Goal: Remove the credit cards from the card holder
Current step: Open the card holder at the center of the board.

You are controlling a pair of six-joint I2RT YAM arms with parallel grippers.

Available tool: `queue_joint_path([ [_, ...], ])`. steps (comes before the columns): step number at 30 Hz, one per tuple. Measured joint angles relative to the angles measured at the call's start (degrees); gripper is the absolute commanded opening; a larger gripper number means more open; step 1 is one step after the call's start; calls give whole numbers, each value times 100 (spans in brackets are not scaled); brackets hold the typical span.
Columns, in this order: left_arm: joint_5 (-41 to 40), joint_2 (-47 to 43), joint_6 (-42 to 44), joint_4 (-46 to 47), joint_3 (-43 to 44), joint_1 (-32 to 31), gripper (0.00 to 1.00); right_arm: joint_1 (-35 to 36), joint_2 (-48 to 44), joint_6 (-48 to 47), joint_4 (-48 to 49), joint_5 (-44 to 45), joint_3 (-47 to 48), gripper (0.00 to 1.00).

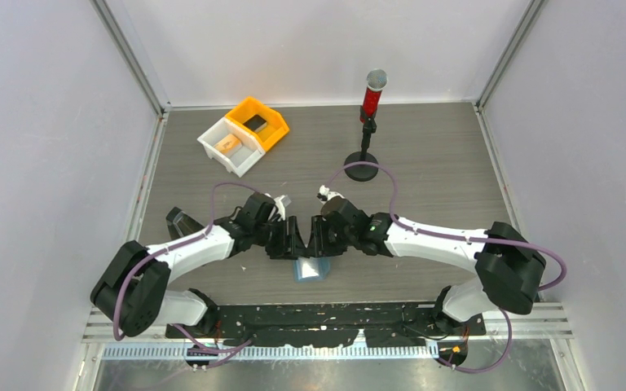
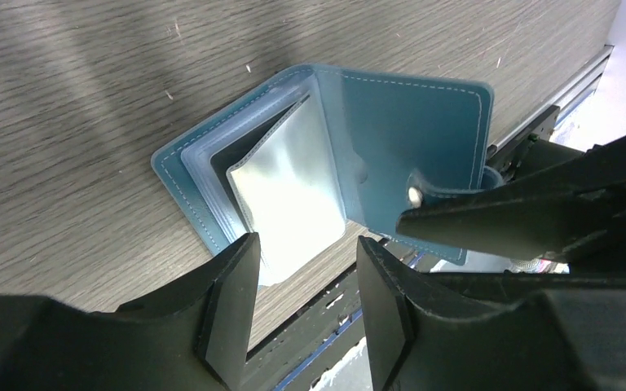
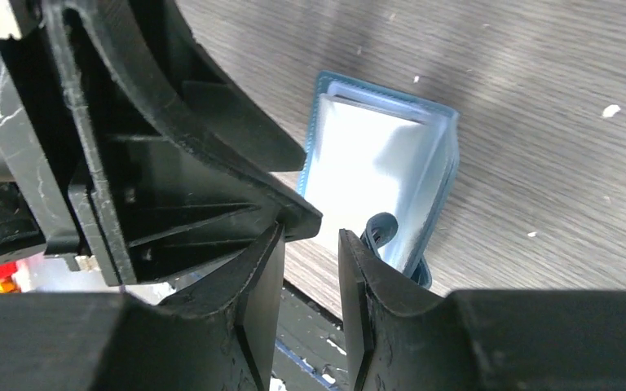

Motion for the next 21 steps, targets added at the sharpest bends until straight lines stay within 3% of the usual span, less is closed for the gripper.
queue_joint_path([
  [10, -221, -57, 37, -240, 2, 0, 51, -33, -103, -184, -293, 752, -72, 39],
  [17, -577, -511, 133, -636, 2, 0, 53, -208, -103, -372, -50, 787, -743, 54],
  [21, -651, -562, 140, -667, -2, 0, 53, -511, -129, -411, 507, 437, -1244, 44],
])
